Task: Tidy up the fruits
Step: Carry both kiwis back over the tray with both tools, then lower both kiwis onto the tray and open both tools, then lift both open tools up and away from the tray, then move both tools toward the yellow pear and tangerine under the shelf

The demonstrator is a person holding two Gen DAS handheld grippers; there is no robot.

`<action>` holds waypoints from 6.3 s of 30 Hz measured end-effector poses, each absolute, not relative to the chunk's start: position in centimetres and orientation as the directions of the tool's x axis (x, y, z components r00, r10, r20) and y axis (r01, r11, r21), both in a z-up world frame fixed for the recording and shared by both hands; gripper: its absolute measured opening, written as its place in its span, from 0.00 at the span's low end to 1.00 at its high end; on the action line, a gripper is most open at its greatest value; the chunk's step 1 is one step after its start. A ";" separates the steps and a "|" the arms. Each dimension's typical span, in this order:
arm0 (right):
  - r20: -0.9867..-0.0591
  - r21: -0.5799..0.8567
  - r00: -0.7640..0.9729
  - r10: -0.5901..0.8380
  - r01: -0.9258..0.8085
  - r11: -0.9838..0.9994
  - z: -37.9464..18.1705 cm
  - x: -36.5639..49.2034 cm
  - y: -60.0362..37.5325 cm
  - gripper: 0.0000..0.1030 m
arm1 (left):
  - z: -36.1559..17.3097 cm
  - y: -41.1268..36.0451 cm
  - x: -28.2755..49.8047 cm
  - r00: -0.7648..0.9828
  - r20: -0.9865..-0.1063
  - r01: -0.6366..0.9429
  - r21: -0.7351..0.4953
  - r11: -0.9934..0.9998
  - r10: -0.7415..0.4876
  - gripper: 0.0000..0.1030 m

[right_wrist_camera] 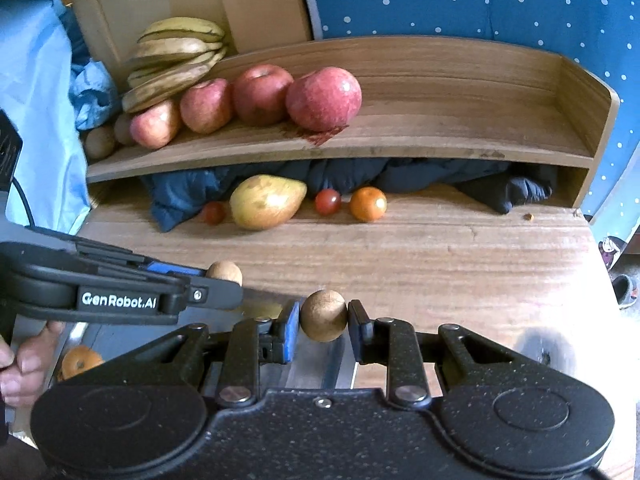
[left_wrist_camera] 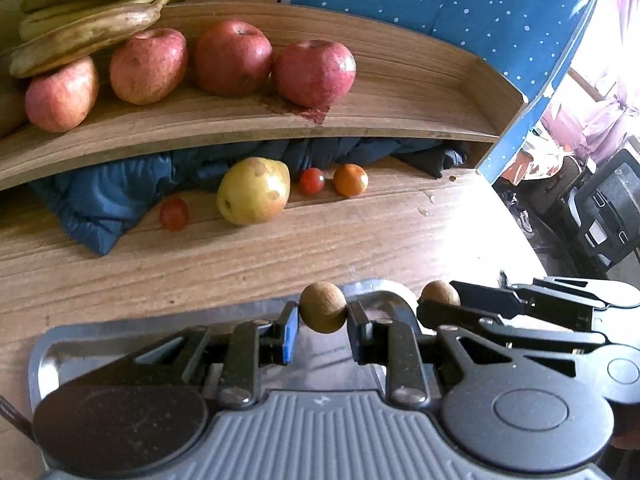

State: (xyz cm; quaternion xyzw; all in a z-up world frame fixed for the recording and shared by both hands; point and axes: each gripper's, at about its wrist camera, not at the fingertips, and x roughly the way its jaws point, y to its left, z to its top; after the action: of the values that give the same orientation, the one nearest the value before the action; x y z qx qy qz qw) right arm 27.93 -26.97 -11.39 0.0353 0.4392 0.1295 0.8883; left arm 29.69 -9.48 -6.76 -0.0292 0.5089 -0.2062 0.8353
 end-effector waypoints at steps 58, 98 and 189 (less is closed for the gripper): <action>-0.808 0.159 0.518 0.280 -0.266 0.951 -13.5 15.4 -24.8 0.27 | -8.0 -12.3 19.9 0.341 -0.880 0.364 -0.199 0.910 -0.329 0.27; -0.772 0.189 0.581 0.257 -0.177 0.966 -10.1 11.6 -25.2 0.99 | -3.6 -2.5 14.8 0.449 -0.858 0.223 -0.161 0.961 -0.248 0.99; -0.805 0.041 0.578 0.133 -0.170 0.985 -14.3 39.1 -27.3 0.63 | -10.8 -10.6 40.1 0.402 -0.867 0.549 -0.029 0.836 -0.294 0.99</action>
State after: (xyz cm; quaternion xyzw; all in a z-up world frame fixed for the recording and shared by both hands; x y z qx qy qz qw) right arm 39.15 -27.31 -14.28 -0.0204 0.4515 0.0855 0.8879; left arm 40.10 -10.62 -10.83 0.1313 0.4838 -0.2548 0.8269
